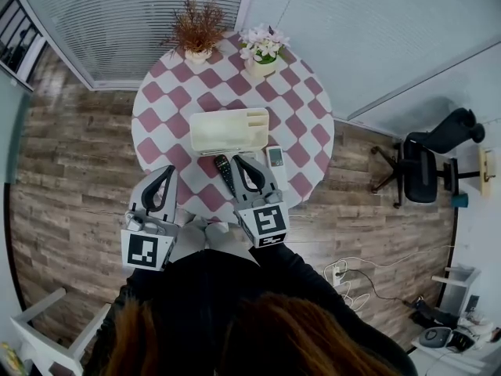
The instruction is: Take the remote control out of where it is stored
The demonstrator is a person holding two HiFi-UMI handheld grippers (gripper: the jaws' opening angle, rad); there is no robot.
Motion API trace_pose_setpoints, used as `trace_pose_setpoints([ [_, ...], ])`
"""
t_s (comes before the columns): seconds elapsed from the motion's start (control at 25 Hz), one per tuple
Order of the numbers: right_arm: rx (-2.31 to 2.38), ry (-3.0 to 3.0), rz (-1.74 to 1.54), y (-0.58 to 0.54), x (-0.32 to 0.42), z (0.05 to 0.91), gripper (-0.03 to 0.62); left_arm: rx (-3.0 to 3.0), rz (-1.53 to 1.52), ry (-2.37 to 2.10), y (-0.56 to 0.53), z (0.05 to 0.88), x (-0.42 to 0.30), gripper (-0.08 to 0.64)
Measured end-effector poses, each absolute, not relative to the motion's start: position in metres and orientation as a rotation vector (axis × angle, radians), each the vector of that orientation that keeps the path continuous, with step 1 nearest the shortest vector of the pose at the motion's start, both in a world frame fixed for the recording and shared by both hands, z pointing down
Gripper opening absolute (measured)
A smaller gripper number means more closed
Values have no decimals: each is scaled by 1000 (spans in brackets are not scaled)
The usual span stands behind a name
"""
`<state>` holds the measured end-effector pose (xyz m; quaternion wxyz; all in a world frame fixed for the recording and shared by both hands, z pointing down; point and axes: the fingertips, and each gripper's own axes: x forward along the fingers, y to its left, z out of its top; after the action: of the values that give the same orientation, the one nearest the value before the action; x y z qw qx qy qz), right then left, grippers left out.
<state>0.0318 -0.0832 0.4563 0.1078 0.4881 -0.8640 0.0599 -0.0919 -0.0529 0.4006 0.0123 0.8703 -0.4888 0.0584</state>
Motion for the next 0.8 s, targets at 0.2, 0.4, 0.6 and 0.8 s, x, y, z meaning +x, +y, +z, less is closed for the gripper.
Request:
trace_pose_setpoints([
  [0.2, 1477, -2561, 177, -70, 41, 428, 14, 2719, 185, -1510, -52, 401, -91, 6],
  [0.4, 1483, -2593, 163, -59, 45, 410, 14, 2740, 180, -1492, -53, 401, -87, 6],
  [0.6, 1510, -2628, 162, -52, 47, 394, 14, 2744, 174, -1478, -51, 402, -85, 6],
  [0.8, 1515, -2620, 153, -55, 45, 389, 14, 2751, 163, -1470, -52, 400, -83, 6],
])
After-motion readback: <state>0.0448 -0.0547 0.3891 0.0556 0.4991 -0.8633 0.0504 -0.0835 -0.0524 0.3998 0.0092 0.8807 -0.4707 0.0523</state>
